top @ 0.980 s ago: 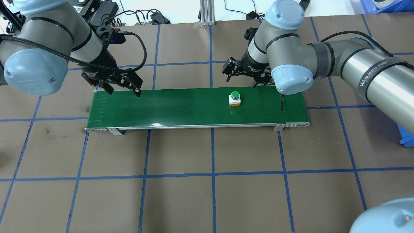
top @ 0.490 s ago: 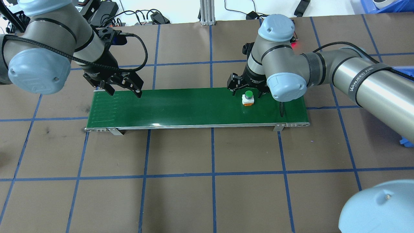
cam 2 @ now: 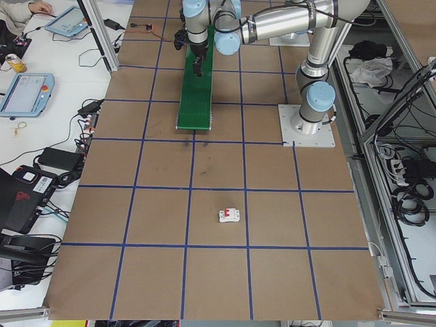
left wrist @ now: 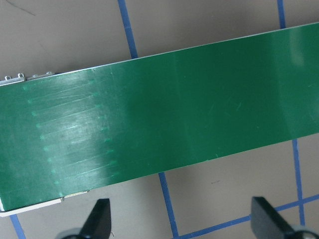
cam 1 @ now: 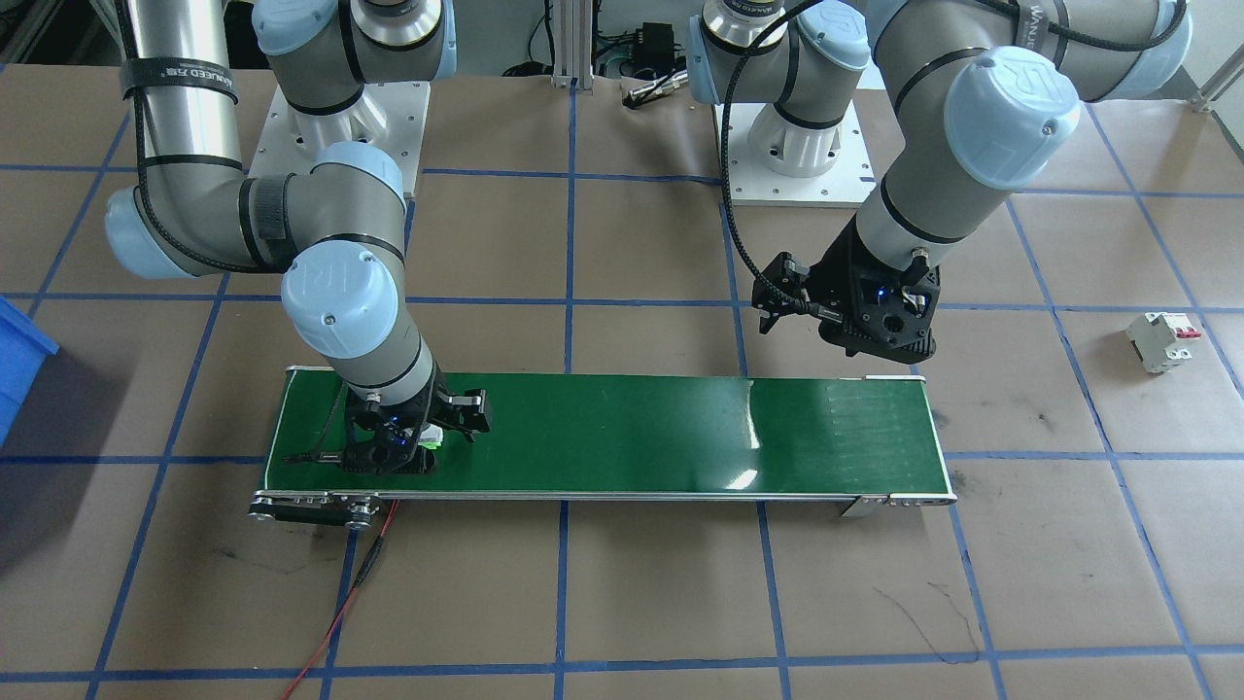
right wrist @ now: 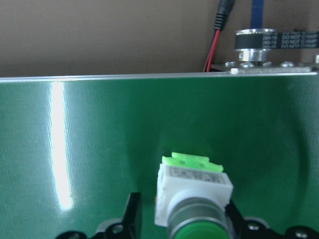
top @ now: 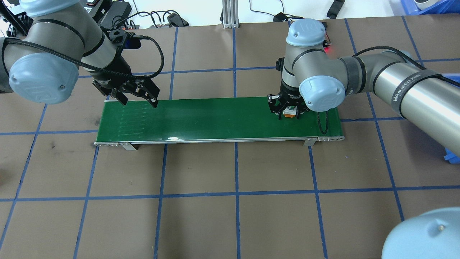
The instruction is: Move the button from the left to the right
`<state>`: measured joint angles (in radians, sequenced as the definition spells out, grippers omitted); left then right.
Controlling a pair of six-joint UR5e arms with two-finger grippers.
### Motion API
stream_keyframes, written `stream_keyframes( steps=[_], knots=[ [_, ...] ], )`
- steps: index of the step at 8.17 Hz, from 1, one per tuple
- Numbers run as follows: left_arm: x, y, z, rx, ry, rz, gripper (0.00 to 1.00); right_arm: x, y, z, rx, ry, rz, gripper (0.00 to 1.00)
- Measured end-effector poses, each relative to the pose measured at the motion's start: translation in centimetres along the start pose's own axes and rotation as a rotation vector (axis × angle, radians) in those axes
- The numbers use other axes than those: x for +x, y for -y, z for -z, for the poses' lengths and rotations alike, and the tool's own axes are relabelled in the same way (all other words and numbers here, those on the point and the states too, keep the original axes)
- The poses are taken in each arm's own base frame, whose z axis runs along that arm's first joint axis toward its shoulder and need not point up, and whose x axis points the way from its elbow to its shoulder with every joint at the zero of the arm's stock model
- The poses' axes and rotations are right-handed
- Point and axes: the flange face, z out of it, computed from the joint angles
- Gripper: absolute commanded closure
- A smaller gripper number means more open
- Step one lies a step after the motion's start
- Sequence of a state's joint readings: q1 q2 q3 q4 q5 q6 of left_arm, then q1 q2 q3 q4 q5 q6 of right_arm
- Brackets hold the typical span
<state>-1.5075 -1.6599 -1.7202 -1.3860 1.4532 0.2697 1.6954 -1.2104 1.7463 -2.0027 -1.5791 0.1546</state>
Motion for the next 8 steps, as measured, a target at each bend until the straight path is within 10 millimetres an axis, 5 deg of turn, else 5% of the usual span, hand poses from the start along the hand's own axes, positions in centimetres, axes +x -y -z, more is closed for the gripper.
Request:
stream_keyframes(
  steps=[4, 5, 8],
  knots=[
    [0.0, 0.0, 0.1, 0.002, 0.007, -0.002, 0.00, 6.6, 2.3, 5.2, 0.073, -0.057, -0.019, 1.00],
    [0.0, 0.0, 0.1, 0.001, 0.007, -0.002, 0.00, 9.7, 2.8, 7.0, 0.096, -0.058, -0.008, 1.00],
    [0.1, 0.0, 0.1, 0.001, 0.007, -0.003, 0.00, 22.8, 1.6, 12.0, 0.096, -0.091, 0.068, 1.00]
  ],
)
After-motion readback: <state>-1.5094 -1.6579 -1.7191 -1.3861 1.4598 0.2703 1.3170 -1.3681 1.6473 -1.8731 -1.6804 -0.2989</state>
